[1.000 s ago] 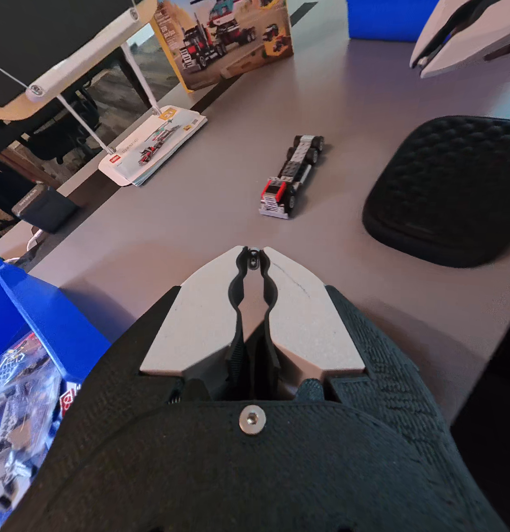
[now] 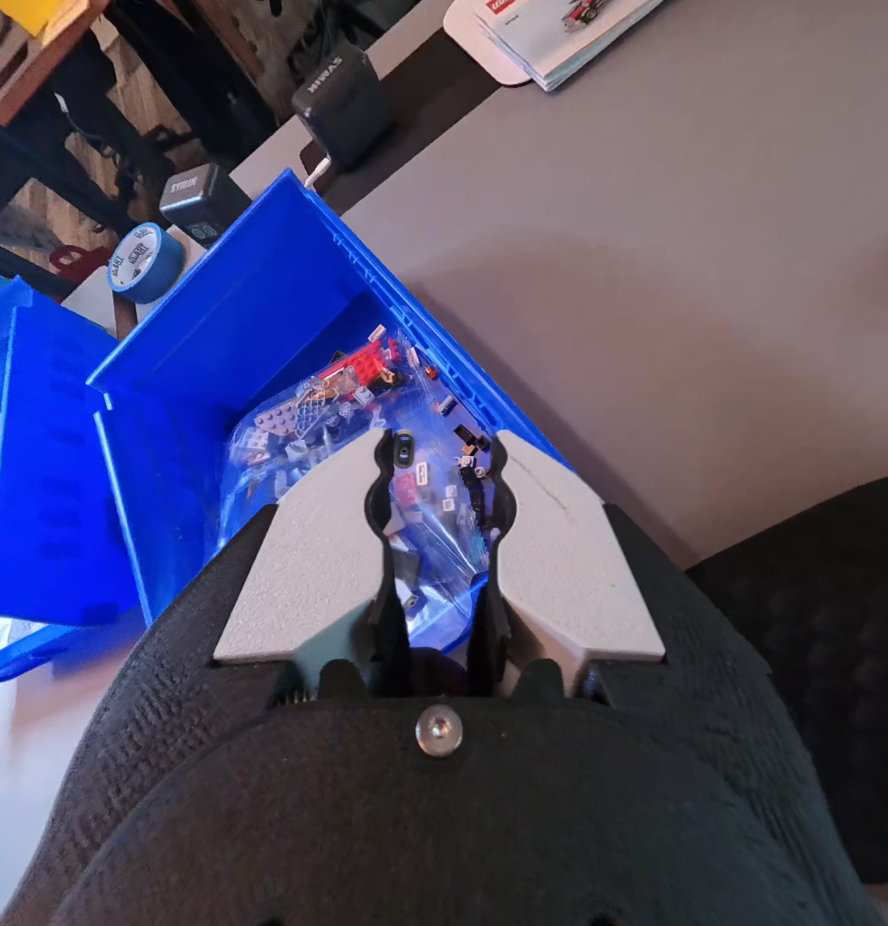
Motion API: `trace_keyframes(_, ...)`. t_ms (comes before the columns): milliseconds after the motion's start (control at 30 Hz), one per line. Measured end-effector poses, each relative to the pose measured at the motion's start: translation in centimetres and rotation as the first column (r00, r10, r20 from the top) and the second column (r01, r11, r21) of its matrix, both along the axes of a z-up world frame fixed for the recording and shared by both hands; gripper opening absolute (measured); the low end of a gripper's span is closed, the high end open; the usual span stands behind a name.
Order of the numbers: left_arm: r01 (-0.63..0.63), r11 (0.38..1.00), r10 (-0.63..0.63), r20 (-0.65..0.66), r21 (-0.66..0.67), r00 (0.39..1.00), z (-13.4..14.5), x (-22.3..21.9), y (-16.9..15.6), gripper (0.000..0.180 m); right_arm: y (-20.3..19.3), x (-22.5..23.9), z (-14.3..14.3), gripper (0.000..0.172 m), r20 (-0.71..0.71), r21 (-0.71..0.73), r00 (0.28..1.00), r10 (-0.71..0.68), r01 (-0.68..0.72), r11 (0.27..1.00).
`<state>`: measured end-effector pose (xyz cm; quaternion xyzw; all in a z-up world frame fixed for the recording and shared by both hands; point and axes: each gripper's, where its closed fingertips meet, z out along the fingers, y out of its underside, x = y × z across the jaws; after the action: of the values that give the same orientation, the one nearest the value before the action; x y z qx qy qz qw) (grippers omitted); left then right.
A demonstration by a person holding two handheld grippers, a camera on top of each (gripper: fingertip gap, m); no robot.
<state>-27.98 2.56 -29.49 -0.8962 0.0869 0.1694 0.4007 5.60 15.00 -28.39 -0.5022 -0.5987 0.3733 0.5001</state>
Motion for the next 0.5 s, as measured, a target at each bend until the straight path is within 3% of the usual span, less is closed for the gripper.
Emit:
trace_keyframes(333, 0.138, 0.990, -0.126, 0.289, -0.020, 0.949, -0.3, 3.4, -0.6, 0.075, -3.7, -5.5, 5.1, 0.008, -0.101, -0.003, 0.973, 0.209, -0.211, 0.978)
trace_keyframes(500, 0.203, 0.972, -0.151, 0.347, -0.116, 0.926, -2.0, 4.4, -0.9, 0.098, -5.9, -8.4, 7.6, 0.008, -0.110, 0.037, 0.945, 0.308, -0.306, 0.951)
